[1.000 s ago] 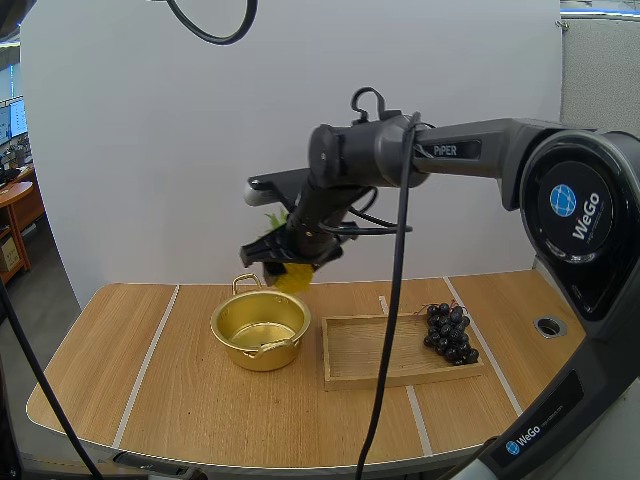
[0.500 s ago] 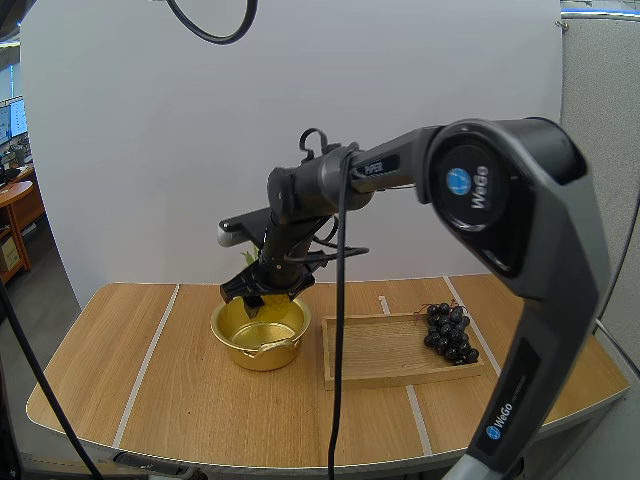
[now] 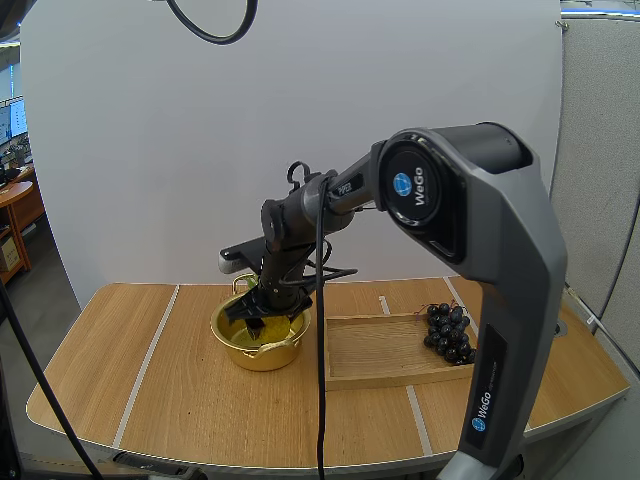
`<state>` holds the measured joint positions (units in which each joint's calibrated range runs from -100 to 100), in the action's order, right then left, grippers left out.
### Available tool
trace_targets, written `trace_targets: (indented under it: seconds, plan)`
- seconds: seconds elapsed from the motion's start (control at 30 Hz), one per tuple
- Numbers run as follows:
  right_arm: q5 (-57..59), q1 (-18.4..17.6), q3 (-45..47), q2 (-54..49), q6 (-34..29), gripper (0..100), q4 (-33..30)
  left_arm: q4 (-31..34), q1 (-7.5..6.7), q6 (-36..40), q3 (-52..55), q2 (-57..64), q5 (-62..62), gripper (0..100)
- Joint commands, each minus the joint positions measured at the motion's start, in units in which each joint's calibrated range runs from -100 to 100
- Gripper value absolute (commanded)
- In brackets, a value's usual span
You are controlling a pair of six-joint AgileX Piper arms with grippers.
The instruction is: Open the pot, put the pineapple inside, and close it
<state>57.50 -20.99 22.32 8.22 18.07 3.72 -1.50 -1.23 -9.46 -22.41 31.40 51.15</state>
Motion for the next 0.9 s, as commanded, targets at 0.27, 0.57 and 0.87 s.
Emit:
trace_targets:
  seconds: [0.27, 0.57, 0.87]
  plan:
    - [-0.85, -0.66, -0.28, 1.96, 1.59, 0, -0.49, 0.06, 0.04, 0.39, -0.50, 0.39, -2.03, 0]
    - [0.65, -1.01, -2.15, 1.96, 1.05, 100, -0.09, 0.06, 0.04, 0.39, -0.50, 0.39, -2.03, 0]
    - [4.40, -1.01, -2.58, 0.25, 0.58, 100, 0.30, 0.06, 0.04, 0.39, -0.50, 0.39, -2.03, 0]
